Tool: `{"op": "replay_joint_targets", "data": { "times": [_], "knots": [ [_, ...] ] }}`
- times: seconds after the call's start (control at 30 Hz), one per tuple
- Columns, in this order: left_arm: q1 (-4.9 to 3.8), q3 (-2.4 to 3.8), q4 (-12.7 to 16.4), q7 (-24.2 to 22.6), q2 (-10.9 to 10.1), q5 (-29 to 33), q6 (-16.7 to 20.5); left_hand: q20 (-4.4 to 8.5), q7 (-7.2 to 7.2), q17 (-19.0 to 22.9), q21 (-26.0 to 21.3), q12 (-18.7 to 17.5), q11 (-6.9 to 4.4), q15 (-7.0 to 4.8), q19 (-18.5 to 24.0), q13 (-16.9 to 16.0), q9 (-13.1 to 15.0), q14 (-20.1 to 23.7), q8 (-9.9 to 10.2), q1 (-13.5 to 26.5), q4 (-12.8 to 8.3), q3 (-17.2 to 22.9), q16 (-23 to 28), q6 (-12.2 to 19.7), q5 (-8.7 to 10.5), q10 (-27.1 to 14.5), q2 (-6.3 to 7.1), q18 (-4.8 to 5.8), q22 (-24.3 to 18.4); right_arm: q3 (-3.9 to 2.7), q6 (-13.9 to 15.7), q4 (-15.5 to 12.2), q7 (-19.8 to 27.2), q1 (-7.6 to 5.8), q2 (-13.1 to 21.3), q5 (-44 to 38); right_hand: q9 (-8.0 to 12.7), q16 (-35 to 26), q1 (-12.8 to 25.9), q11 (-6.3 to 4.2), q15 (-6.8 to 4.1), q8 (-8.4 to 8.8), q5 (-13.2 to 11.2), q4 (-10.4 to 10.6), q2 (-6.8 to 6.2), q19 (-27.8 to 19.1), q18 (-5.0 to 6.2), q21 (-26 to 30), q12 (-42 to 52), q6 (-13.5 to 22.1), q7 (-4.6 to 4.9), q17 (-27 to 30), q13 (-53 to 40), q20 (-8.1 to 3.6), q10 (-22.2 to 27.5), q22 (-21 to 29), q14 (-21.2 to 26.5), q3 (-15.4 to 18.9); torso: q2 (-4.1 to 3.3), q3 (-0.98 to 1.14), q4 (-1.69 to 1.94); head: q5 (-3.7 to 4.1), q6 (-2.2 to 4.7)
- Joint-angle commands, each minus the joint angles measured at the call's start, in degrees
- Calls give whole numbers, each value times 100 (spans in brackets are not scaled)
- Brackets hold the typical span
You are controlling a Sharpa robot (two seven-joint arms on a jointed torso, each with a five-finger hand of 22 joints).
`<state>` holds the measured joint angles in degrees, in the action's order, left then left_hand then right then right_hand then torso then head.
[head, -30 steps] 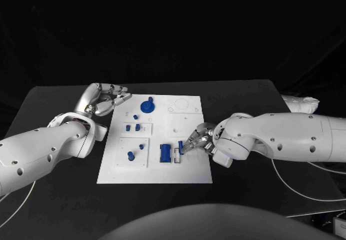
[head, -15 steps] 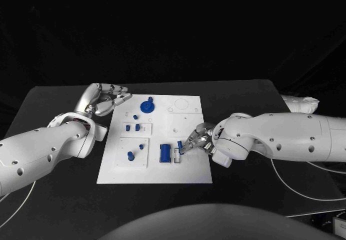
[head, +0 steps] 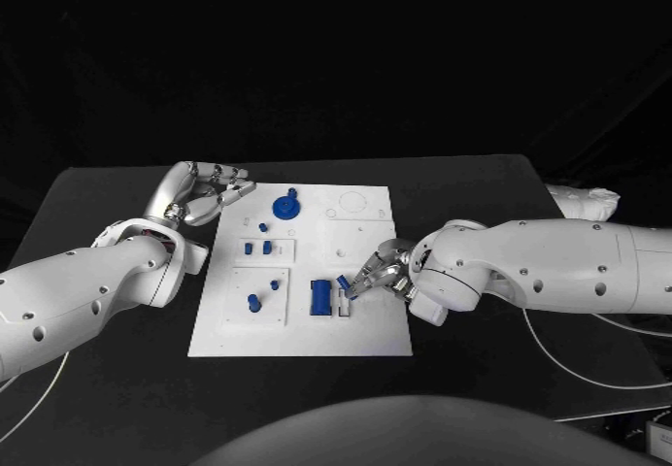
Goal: Assemble the parts on the task board
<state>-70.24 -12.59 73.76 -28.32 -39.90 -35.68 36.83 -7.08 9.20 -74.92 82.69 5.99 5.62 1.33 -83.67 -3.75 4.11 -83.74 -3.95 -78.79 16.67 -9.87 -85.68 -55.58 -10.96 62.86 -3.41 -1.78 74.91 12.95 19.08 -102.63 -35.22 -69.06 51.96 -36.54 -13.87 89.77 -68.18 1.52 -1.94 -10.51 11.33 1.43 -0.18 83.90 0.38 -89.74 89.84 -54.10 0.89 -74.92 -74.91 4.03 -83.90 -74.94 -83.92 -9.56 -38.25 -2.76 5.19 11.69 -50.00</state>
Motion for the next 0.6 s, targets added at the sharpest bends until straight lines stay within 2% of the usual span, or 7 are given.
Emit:
{"op": "replay_joint_targets", "data": {
  "times": [0.03, 0.27, 0.33, 0.47, 0.6],
  "knots": [
    [-2, 4, 6, -25, 13, -19, -73, -11, -20, -996, -33, 16, -3, 3, -195, 8, 4, -456, 12, -22, 0, -27, 30, -9, -38, 16, -67, 0, 1276, 58, -168, 33, -122, 71, -38, 5, 924, 23, 74, 37, 43, 463, 52, 2, -4, 610, -38, -26, 16, 651, 618, -1508, -1509, 54, -610, -1506, -608, 49, -1, 1, -2, -1, 0],
    [-2, 4, 2, -21, 14, -20, -77, -11, -20, -996, -33, 16, -3, 3, -195, 8, 4, -456, 12, -22, 0, -27, 30, -9, -38, 16, -67, 0, 1276, 58, -172, 57, -118, 71, -65, 16, 897, 23, 74, 40, 52, 392, 129, 2, 26, 610, -38, -26, 16, 573, 614, -1508, -1509, 72, -610, -1506, -608, 48, 0, 4, -4, -1, 0],
    [-2, 4, 2, -20, 14, -20, -78, -11, -20, -996, -33, 16, -3, 3, -195, 8, 4, -456, 12, -22, 0, -27, 30, -9, -38, 16, -67, 0, 1276, 58, -164, 61, -123, 71, -70, 17, 875, 23, 43, 34, 49, 338, 176, 4, 111, 610, -38, -26, 16, 494, 603, -1508, -1509, 76, -610, -1506, -608, 3, -2, 2, -4, -1, 0],
    [-2, 4, 1, -19, 16, -20, -82, -11, -20, -996, -33, 16, -3, 3, -195, 8, 4, -456, 12, -22, 0, -27, 30, -9, -38, 16, -67, 0, 1276, 58, -136, 61, -128, 71, -69, 17, 808, 23, -69, 0, 25, 195, 413, 16, 398, 610, -38, -26, 16, 196, 553, -1508, -1509, 66, -610, -1506, -608, -200, -1, -1, -2, 1, 0],
    [-2, 4, 1, -19, 18, -20, -83, -11, -20, -996, -33, 16, -3, 3, -195, 8, 4, -456, 12, -22, 0, -27, 30, -9, -38, 16, -67, 0, 1276, 58, -81, 43, -114, 71, -47, 16, 765, 23, -138, -2, 18, 116, 477, 21, 562, 610, -38, -26, 16, -36, 523, -1508, -1509, 55, -610, -1506, -608, -357, -2, 2, -1, -4, 0]
  ]
}}
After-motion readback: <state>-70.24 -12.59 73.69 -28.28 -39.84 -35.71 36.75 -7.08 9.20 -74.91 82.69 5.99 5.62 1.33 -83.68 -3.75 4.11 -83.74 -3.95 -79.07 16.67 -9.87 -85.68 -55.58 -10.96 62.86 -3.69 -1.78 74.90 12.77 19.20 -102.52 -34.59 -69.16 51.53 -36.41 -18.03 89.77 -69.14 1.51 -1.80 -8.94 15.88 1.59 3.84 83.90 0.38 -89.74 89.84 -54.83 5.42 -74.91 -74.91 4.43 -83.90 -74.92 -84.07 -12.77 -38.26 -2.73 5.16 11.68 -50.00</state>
